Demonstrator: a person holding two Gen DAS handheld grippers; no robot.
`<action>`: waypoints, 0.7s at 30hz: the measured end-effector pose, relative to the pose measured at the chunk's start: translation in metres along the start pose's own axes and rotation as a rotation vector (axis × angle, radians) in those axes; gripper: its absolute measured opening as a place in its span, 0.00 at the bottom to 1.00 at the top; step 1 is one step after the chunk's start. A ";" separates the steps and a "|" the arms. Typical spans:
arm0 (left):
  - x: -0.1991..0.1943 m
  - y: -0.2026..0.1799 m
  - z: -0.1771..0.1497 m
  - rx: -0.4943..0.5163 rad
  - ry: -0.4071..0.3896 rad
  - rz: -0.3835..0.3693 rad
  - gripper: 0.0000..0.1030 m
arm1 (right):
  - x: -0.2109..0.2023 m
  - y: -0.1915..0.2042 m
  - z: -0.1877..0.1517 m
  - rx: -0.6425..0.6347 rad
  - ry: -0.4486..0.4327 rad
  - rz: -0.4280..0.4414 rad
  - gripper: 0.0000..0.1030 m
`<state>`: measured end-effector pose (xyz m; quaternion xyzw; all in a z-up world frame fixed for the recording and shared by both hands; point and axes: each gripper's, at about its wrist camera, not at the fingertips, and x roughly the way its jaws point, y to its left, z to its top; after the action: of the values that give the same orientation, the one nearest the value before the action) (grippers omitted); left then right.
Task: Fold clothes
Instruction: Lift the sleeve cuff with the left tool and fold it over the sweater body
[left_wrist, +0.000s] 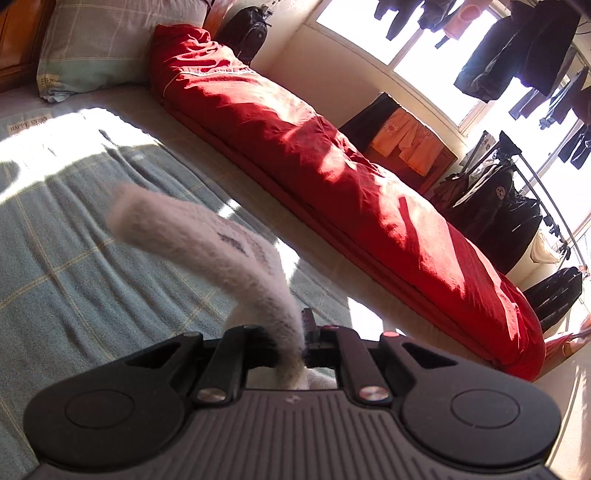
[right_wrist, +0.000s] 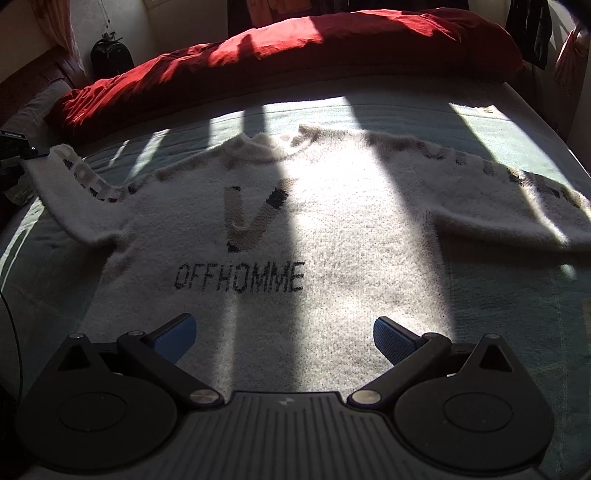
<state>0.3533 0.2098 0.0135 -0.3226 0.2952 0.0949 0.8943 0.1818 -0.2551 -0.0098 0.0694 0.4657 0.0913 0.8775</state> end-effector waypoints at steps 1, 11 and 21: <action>0.000 -0.007 -0.002 0.002 0.001 -0.018 0.08 | -0.003 0.000 0.000 -0.006 -0.004 0.002 1.00; 0.009 -0.083 -0.027 0.090 0.042 -0.124 0.08 | -0.034 -0.026 -0.006 0.019 -0.048 -0.016 1.00; 0.029 -0.142 -0.069 0.152 0.131 -0.197 0.08 | -0.035 -0.039 -0.015 0.040 -0.034 0.008 1.00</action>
<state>0.3950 0.0558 0.0275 -0.2871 0.3262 -0.0373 0.8999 0.1538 -0.3000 0.0022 0.0903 0.4524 0.0842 0.8832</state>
